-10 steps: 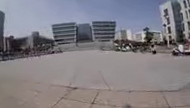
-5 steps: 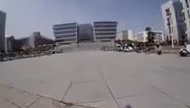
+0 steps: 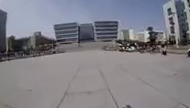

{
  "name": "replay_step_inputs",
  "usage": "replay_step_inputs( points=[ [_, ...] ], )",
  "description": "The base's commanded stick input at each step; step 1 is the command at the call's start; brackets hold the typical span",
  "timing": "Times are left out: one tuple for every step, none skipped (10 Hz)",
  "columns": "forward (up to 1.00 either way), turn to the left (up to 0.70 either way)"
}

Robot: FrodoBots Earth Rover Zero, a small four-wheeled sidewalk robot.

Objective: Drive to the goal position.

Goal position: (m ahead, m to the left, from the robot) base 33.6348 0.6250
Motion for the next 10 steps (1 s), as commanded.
replay_step_inputs(
  points=[
    [1.0, 0.0],
    [1.0, 0.0],
    [1.0, 0.0],
    [1.0, 0.0],
    [1.0, 0.0],
    [1.0, 0.0],
    [1.0, 0.0],
    [1.0, 0.0],
    [1.0, 0.0],
    [1.0, 0.0]
  ],
)
